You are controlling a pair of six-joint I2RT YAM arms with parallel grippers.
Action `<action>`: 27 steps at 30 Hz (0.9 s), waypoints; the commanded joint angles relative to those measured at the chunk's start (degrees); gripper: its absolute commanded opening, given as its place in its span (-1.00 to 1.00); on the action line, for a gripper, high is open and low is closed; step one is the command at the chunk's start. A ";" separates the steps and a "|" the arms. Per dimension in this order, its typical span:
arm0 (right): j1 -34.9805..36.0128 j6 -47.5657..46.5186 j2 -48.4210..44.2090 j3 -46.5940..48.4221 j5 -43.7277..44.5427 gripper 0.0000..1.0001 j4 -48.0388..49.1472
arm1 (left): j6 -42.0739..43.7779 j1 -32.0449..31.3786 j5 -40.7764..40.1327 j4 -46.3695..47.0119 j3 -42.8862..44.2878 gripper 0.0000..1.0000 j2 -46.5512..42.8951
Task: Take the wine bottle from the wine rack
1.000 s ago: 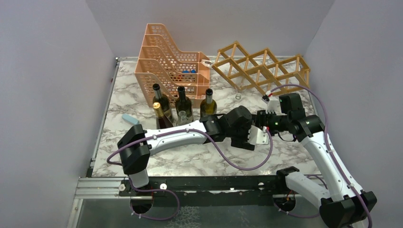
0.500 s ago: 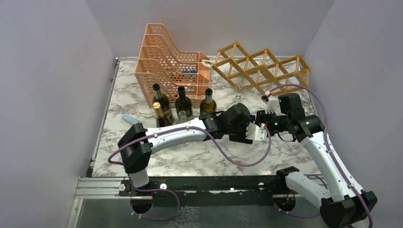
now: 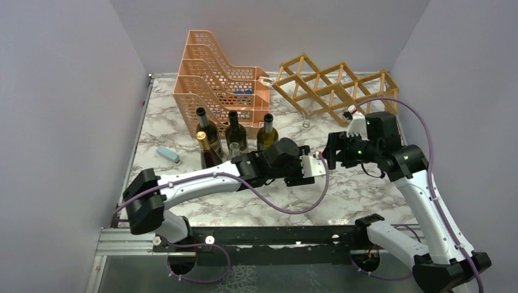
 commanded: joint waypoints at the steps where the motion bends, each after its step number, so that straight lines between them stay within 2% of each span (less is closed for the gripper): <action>1: -0.23 0.37 -1.04 5.53 9.00 0.77 0.29 | -8.79 0.06 -1.98 8.90 -6.41 -0.21 -9.55; 8: -0.22 1.54 -2.74 9.61 15.09 1.00 2.03 | -18.01 0.14 -14.05 19.82 -17.28 -0.24 -19.16; 12: -0.23 2.04 -2.45 9.71 13.67 1.00 2.23 | -19.63 0.13 -14.28 22.99 -19.43 -0.26 -20.82; 16: -0.23 1.99 -2.84 8.55 2.44 1.00 4.97 | -21.20 0.14 -14.72 24.59 -19.75 -0.27 -20.33; 19: -0.23 1.99 -4.46 5.10 -11.20 1.00 11.37 | -24.00 0.14 -17.74 25.89 -20.40 -0.28 -19.84; 21: -0.23 3.70 -5.24 1.52 -17.23 0.98 16.83 | -25.56 0.14 -18.53 27.17 -21.15 -0.28 -19.74; 27: -0.15 7.34 -1.71 -1.33 -17.97 0.84 22.58 | -27.10 0.14 -18.22 28.80 -22.78 -0.28 -20.19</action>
